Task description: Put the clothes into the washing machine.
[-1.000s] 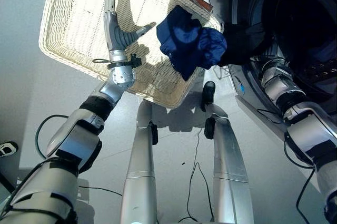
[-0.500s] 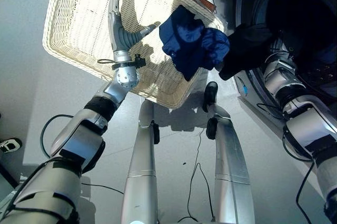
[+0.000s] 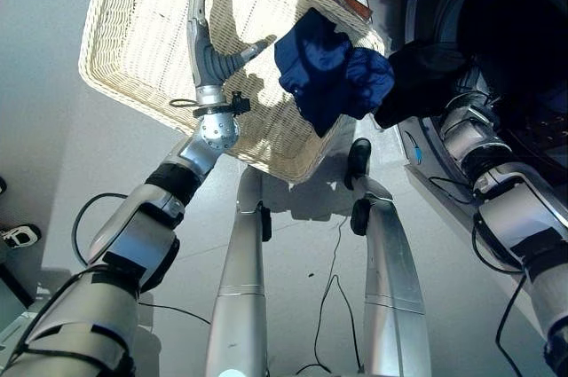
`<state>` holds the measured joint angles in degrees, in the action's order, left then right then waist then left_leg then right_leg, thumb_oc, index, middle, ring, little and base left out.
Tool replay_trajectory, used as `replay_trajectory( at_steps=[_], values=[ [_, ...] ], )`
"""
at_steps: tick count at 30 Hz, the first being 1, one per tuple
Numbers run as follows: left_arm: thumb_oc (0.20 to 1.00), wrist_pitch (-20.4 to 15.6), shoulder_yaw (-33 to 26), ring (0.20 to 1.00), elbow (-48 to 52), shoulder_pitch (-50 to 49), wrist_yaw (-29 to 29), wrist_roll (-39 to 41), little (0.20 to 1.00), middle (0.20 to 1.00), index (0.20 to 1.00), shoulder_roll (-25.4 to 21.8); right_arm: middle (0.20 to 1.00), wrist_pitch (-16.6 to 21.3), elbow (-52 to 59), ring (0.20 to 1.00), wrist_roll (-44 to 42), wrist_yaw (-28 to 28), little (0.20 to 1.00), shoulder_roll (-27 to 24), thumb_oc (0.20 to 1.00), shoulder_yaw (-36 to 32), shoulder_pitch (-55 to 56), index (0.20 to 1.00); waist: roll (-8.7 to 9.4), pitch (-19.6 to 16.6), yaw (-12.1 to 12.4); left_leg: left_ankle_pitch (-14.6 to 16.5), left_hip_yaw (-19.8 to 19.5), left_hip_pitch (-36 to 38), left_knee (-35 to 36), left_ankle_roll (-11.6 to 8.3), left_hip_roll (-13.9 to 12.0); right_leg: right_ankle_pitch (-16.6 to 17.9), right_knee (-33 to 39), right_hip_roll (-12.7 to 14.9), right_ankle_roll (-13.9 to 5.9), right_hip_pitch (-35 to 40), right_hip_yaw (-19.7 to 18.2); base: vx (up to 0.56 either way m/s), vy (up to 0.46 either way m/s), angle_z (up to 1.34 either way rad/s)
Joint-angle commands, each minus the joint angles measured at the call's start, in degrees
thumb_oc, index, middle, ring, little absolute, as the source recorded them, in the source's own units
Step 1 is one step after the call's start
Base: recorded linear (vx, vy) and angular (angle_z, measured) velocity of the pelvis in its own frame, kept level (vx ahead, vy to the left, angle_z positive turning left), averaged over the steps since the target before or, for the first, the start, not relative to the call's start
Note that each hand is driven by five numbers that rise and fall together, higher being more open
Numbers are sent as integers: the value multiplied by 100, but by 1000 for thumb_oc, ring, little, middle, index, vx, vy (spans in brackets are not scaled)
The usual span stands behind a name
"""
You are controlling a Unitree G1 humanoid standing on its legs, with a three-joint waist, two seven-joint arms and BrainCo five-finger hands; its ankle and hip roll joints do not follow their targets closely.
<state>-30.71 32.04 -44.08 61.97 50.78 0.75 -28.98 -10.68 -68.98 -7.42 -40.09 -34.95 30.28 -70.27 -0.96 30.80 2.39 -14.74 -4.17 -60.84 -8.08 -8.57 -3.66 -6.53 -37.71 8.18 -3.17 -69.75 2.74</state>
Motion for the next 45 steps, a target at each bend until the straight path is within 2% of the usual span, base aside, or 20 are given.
replay_trajectory(
  at_steps=[1,6,7,12,15,16,20,29,30,31,32,33,34,35,36,38,39,40,44,45],
  values=[
    [1000,-385,-563,1000,187,-89,102,-181,1000,1000,1000,47,200,688,31,200,-1798,-424,200,-402,200,-570,231,200,-232,-100,-131,928,315,1,-846,349,530,1274,1774,-538,-360,611,359,0,0,0],
    [1000,-370,-714,1000,480,-513,111,-363,1000,1000,1000,-183,200,2255,172,200,-4259,-871,200,-1071,200,-1765,526,200,-19,-100,-193,1059,248,53,-891,351,480,1316,1791,-579,-423,706,374,7,-57,2],
    [1000,-368,-720,1000,509,-550,115,-351,1000,1000,1000,-220,200,2372,217,200,-4429,-886,200,-1130,200,-1848,568,200,12,-100,-205,1067,243,62,-891,349,470,1328,1798,-585,-430,720,375,-4,-55,5],
    [1000,-317,-678,1000,627,-696,148,-264,1000,1000,1000,-484,200,3587,753,200,-5430,-1654,200,-1678,200,-2384,876,200,247,-100,-319,1089,204,148,-793,348,408,1402,1891,-625,-473,838,373,-12,-44,1],
    [1000,-339,-591,1000,600,-688,154,-267,1000,1000,1000,-591,200,3830,799,200,-5639,-1746,200,-1960,200,-2516,885,200,287,-100,-354,1100,174,160,-780,349,412,1416,1918,-629,-476,854,367,-4,-13,-3],
    [1000,-375,-528,1000,573,-675,153,-221,1000,1000,1000,-690,200,4139,758,200,-5798,-1747,200,-2142,200,-2608,894,200,301,-100,-370,1113,148,166,-769,350,416,1417,1928,-632,-478,858,362,-4,-13,-3],
    [1000,-523,-432,1000,471,-658,103,-89,1000,1000,1000,-901,200,4844,739,200,-5791,-1895,200,-2460,200,-2895,963,200,319,-100,-414,1141,137,222,-731,358,412,1405,1961,-636,-476,903,354,0,-3,-2],
    [1000,-764,-333,1000,241,-533,-153,175,1000,1000,1000,-1128,200,5571,869,200,-5574,-2338,200,-2675,200,-3029,753,200,335,-100,-408,1083,110,240,-663,378,455,1443,2130,-582,-440,965,368,0,0,0],
    [1000,-791,-314,1000,215,-559,-164,182,1000,1000,1000,-1135,200,5567,820,200,-5521,-2388,200,-2705,200,-3022,752,200,330,-100,-404,1135,106,287,-672,372,445,1392,2120,-582,-446,1016,366,0,0,0],
    [1000,-840,-274,1000,184,-581,-168,195,1000,1000,1000,-1168,200,5376,782,200,-5023,-2776,200,-2803,200,-2987,727,200,326,-100,-404,1153,102,307,-680,374,452,1373,2132,-580,-436,1048,363,0,0,0],
    [1000,-853,-258,1000,195,-614,-139,172,1000,1000,1000,-1166,200,5123,755,200,-4366,-3128,200,-2863,200,-2950,727,200,322,-100,-403,1152,111,301,-689,378,447,1368,2120,-580,-437,1049,365,0,0,0],
    [1000,-831,-239,1000,223,-611,-111,130,1000,1000,1000,-1188,200,4631,910,200,-3784,-3566,200,-2906,200,-2829,675,200,321,-100,-401,1158,115,293,-712,380,450,1365,2119,-579,-440,1051,360,0,0,0],
    [1000,-787,-222,1000,263,-601,-106,90,1000,1000,1000,-1193,395,4263,955,395,-3404,-3765,395,-2938,395,-2678,607,395,326,-100,-393,1166,122,284,-730,384,450,1354,2112,-571,-447,1057,364,0,0,0],
    [1000,-771,-187,1000,270,-583,-98,93,1000,1000,1000,-1209,721,3920,1017,721,-3215,-3830,721,-2960,721,-2568,527,721,326,-100,-398,1160,126,284,-734,388,446,1361,2113,-573,-450,1063,368,0,0,0],
    [1000,-756,-167,1000,281,-559,-141,85,1000,1000,1000,-1231,1000,3447,971,1000,-2956,-3806,1000,-3018,1000,-2414,459,1000,336,-100,-392,1165,123,279,-744,394,444,1361,2117,-569,-455,1069,369,0,0,0],
    [1000,-722,-78,1000,289,-494,-212,60,1000,1000,1000,-1276,1000,2986,913,1000,-2978,-3672,1000,-3096,1000,-2076,273,1000,349,-100,-374,1164,105,260,-771,413,462,1378,2148,-565,-455,1080,371,0,0,0],
    [1000,-703,-31,1000,286,-463,-279,12,1000,1000,1000,-1280,1000,2597,788,1000,-2762,-3461,1000,-3115,1000,-1925,198,1000,345,-100,-369,1160,114,255,-769,407,445,1371,2150,-559,-462,1090,382,0,0,0],
    [1000,-698,20,1000,280,-436,-301,-1,1000,1000,1000,-1274,1000,2481,737,1000,-2597,-3439,1000,-3102,1000,-1819,145,1000,342,-100,-359,1162,112,255,-767,414,451,1377,2152,-554,-462,1090,389,0,0,0],
    [1000,-548,458,1000,234,-126,-732,-259,1000,1000,1000,-1204,1000,1134,797,1000,-814,-3198,1000,-2978,1000,-743,-542,1000,254,-100,-341,1166,144,211,-801,462,497,1360,2117,-521,-453,1029,414,-6,24,-1],
    [1000,-469,604,1000,243,-23,-850,-355,1000,1000,1000,-1244,1000,884,871,1000,-700,-3162,1000,-2967,1000,-396,-742,1000,236,-100,-339,1169,144,197,-819,468,509,1373,2138,-510,-445,1015,403,-12,53,-2]
  ],
)
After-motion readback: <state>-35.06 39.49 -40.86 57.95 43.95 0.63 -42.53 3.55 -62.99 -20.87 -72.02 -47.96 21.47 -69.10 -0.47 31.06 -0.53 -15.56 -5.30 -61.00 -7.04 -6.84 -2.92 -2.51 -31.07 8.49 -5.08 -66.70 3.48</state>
